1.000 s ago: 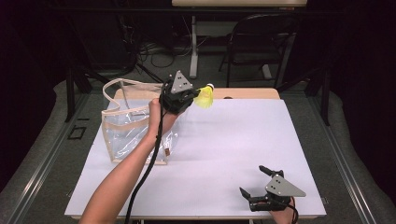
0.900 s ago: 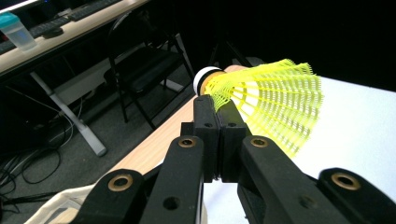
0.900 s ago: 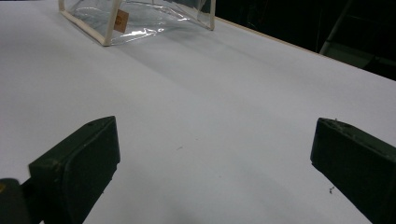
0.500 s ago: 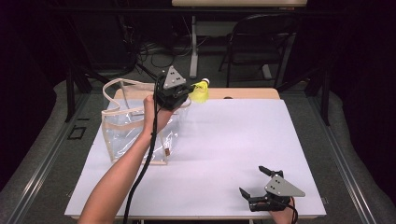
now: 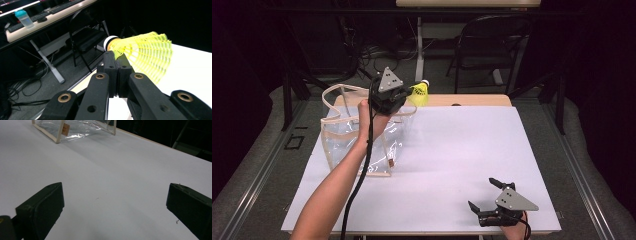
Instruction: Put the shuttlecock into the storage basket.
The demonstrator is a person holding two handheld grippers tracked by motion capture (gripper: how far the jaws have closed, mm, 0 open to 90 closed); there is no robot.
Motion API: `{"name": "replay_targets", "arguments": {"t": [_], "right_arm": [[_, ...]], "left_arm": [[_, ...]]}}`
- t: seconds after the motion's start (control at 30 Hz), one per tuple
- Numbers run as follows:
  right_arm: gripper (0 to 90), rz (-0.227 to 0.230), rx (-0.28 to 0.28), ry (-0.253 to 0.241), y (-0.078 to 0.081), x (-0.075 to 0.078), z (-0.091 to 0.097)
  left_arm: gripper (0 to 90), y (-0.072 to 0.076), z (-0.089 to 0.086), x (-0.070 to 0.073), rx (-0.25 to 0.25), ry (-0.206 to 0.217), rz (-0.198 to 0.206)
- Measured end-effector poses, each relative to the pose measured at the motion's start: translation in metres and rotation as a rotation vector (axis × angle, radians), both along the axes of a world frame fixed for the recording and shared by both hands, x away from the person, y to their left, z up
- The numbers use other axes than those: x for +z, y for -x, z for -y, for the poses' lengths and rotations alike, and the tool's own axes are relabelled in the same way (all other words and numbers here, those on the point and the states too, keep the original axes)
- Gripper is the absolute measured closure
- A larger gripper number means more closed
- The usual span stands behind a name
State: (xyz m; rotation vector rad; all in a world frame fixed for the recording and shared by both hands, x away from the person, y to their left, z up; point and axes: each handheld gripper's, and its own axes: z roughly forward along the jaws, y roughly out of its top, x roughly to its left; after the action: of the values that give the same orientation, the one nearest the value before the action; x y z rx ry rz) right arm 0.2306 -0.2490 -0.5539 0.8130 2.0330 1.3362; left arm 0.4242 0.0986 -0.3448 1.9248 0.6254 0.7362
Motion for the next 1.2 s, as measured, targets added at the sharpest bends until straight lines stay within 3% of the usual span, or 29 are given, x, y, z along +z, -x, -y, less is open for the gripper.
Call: {"name": "replay_targets", "arguments": {"t": [1.2], "right_arm": [[1.1, -0.002, -0.001, 0.003, 0.0, 0.0, 0.0]], "left_arm": [[89.4, 0.002, -0.041, 0.013, 0.078, 0.022, 0.027]]}}
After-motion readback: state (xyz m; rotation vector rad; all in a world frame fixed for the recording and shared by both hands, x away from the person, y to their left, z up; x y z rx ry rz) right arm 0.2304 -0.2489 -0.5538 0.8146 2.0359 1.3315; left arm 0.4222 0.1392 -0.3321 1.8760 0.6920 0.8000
